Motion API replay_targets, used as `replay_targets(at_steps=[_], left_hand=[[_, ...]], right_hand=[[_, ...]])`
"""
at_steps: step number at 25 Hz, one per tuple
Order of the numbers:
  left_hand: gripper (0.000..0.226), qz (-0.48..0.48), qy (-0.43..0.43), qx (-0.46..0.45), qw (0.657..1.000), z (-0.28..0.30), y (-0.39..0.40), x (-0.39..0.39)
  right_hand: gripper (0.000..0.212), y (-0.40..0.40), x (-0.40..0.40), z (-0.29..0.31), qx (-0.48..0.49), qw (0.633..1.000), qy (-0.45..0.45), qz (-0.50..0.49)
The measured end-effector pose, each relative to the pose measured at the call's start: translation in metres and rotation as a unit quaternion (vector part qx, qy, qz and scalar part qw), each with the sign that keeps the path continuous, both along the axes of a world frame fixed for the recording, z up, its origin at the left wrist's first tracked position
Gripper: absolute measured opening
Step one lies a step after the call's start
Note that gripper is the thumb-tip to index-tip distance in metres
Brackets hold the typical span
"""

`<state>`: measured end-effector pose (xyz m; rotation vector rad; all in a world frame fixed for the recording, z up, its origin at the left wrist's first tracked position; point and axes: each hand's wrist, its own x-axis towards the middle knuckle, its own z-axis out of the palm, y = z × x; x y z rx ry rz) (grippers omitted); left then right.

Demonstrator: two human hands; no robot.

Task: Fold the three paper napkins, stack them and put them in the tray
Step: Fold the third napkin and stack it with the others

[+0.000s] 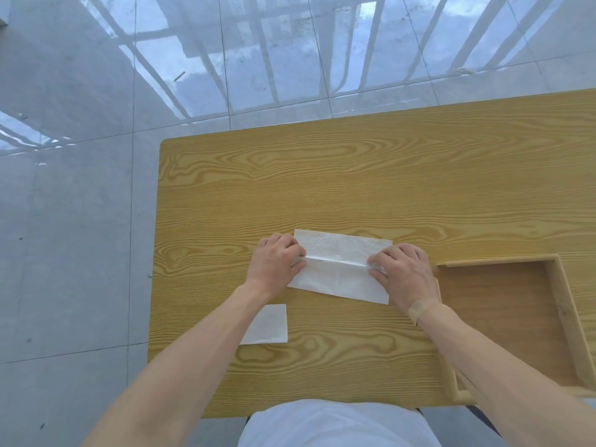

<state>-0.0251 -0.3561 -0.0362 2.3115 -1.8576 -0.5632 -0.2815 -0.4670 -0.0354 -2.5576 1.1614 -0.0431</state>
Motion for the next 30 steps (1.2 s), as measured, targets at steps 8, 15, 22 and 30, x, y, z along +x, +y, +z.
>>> replay_targets(at_steps=[8,15,22,30], left_hand=[[0.009,0.014,0.017,0.028,0.999,0.004,-0.007,0.002],[0.003,0.016,0.032,-0.045,0.998,0.024,-0.014,0.009],[0.012,0.004,-0.006,-0.162,0.987,0.034,0.0,0.011],[0.023,0.06,0.019,-0.056,0.996,0.002,0.047,-0.009]], right_hand=[[0.006,0.001,0.001,0.002,0.012,1.0,0.0,-0.003],[0.008,-0.012,0.006,0.017,-0.044,0.997,-0.063,-0.01],[0.009,-0.004,-0.001,0.018,-0.152,0.981,-0.119,0.001],[0.026,0.035,-0.013,-0.007,-0.081,0.995,-0.055,-0.019]])
